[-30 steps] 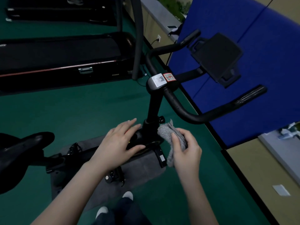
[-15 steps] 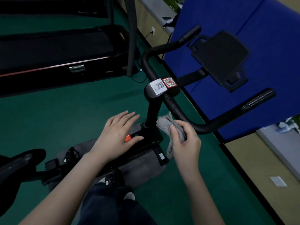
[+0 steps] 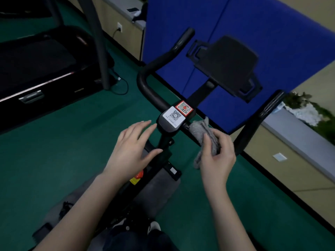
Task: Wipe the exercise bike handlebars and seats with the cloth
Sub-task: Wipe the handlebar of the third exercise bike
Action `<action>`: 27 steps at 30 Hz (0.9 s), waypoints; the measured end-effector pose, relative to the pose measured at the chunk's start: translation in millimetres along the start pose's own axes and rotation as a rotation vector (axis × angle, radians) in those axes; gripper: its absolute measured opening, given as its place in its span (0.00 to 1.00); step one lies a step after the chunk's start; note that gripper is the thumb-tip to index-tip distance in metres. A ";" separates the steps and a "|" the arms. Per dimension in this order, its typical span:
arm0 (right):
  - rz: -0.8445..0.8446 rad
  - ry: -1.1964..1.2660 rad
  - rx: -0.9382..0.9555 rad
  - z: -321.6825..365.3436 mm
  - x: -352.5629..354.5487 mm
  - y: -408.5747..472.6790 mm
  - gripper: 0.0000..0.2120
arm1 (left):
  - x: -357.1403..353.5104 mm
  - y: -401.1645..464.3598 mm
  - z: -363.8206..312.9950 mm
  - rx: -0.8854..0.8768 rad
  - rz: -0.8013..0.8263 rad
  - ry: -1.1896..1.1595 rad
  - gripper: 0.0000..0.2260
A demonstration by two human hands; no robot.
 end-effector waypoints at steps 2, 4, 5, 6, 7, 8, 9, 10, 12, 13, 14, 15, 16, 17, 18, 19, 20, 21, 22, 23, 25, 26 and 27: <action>-0.110 -0.063 0.060 8.0 -1.5 6.5 0.06 | -1.9 12.2 -1.9 -0.043 -0.004 -0.031 0.31; -0.124 -0.109 0.115 12.3 -16.0 11.2 0.08 | -6.7 23.2 -8.3 -0.093 -0.003 -0.053 0.31; -0.094 -0.134 0.140 12.6 -27.1 11.5 0.10 | -9.3 28.5 -12.4 -0.118 -0.006 -0.068 0.31; -0.052 -0.170 0.169 12.8 -38.6 9.2 0.11 | -11.1 33.3 -16.3 -0.141 -0.017 -0.083 0.31; -0.009 -0.217 0.205 12.9 -48.3 5.3 0.12 | -12.1 37.9 -20.2 -0.163 -0.035 -0.097 0.30; 0.028 -0.266 0.243 13.2 -54.8 0.3 0.13 | -12.8 42.3 -24.1 -0.181 -0.053 -0.108 0.30; 0.060 -0.303 0.277 13.9 -58.3 -4.5 0.13 | -13.3 46.3 -27.4 -0.197 -0.067 -0.119 0.30; 0.087 -0.336 0.308 14.0 -58.9 -7.7 0.13 | -15.7 50.6 -31.1 -0.213 -0.071 -0.136 0.30; 0.121 -0.399 0.375 11.6 -53.4 -10.7 0.14 | -22.9 57.4 -38.4 -0.246 -0.060 -0.173 0.30; 0.115 -0.427 0.393 8.3 -47.0 -9.9 0.14 | -26.8 60.0 -41.4 -0.258 -0.054 -0.193 0.31; 0.093 -0.449 0.392 3.8 -38.9 -7.9 0.14 | -30.4 62.1 -43.6 -0.267 -0.048 -0.212 0.31; 0.062 -0.465 0.368 -1.1 -30.9 -5.2 0.14 | -33.6 63.3 -45.2 -0.272 -0.039 -0.231 0.32; 0.030 -0.475 0.336 -4.9 -24.7 -3.4 0.14 | -36.6 63.8 -45.5 -0.271 -0.029 -0.246 0.34; 0.001 -0.475 0.305 -6.8 -21.7 -2.9 0.13 | -39.4 63.6 -44.8 -0.264 -0.017 -0.259 0.35; -0.020 -0.464 0.291 -5.7 -22.4 -3.7 0.13 | -41.3 63.7 -43.6 -0.256 -0.010 -0.270 0.37; -0.023 -0.446 0.297 -1.7 -27.5 -5.7 0.12 | -42.0 64.2 -42.4 -0.251 -0.010 -0.282 0.37; -0.005 -0.426 0.321 4.2 -35.5 -8.8 0.13 | -41.7 64.9 -41.5 -0.250 -0.019 -0.297 0.38; 0.027 -0.410 0.358 9.9 -44.7 -12.5 0.14 | -40.2 66.7 -40.6 -0.253 -0.033 -0.311 0.38; 0.062 -0.398 0.399 14.3 -52.0 -16.2 0.15 | -38.5 68.3 -39.9 -0.254 -0.044 -0.322 0.37; 0.092 -0.390 0.437 16.3 -56.2 -18.6 0.15 | -37.2 69.7 -39.4 -0.254 -0.049 -0.331 0.37; 0.131 -0.385 0.519 15.2 -54.0 -22.0 0.14 | -35.4 71.5 -39.6 -0.256 -0.047 -0.343 0.36; 0.148 -0.384 0.563 13.5 -50.3 -24.4 0.14 | -34.9 72.0 -39.8 -0.257 -0.046 -0.347 0.36; 0.162 -0.389 0.605 12.3 -46.7 -26.7 0.14 | -34.7 72.1 -40.1 -0.255 -0.044 -0.351 0.36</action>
Point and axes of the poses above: each hand's wrist, its own y-axis towards the middle knuckle, its own x-axis out of the back of the hand, z = x × y, the point moved 9 cm from there along y, towards the middle knuckle, and after that the axes turned 13 degrees about -z, right-handed, at the moved point
